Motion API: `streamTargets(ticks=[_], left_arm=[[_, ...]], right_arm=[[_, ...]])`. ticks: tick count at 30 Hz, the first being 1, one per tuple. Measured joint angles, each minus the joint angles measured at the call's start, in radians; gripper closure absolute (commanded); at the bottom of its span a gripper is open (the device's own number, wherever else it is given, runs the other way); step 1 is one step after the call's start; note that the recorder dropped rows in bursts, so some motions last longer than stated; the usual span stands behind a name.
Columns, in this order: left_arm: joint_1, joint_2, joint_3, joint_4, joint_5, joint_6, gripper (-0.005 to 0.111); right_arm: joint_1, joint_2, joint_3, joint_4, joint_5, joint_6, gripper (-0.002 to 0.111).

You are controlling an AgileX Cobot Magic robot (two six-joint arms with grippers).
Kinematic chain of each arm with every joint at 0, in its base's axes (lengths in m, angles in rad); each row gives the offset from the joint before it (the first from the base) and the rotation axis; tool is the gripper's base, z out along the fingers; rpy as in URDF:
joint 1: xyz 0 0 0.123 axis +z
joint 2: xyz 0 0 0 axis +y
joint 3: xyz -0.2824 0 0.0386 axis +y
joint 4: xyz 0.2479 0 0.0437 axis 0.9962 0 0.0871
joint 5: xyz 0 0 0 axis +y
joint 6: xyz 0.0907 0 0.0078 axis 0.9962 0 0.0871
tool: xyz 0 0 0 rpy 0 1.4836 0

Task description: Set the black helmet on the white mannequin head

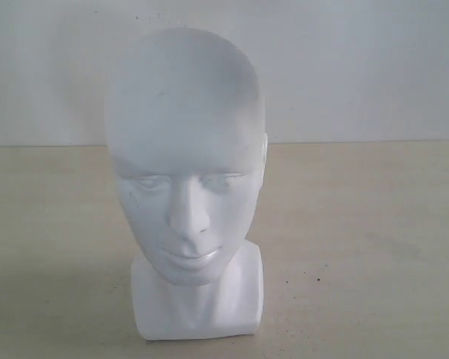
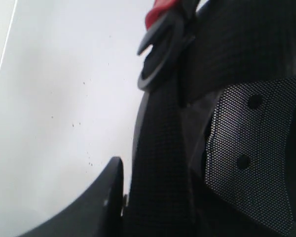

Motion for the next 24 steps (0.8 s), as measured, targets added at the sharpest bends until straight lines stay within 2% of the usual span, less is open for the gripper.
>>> streamTargets(ticks=[8,15,24], left_arm=[[0.000,0.000,0.000,0.000,0.000,0.000,0.102],[0.000,0.000,0.000,0.000,0.000,0.000,0.102],[0.000,0.000,0.000,0.000,0.000,0.000,0.102]], right_arm=[[0.000,-0.112,0.199,0.020,-0.231,0.000,0.108],[0.000,-0.138,0.348,0.127,-0.451,0.003,0.108],[0.000,-0.138,0.433,0.182,-0.565,0.231,0.108]])
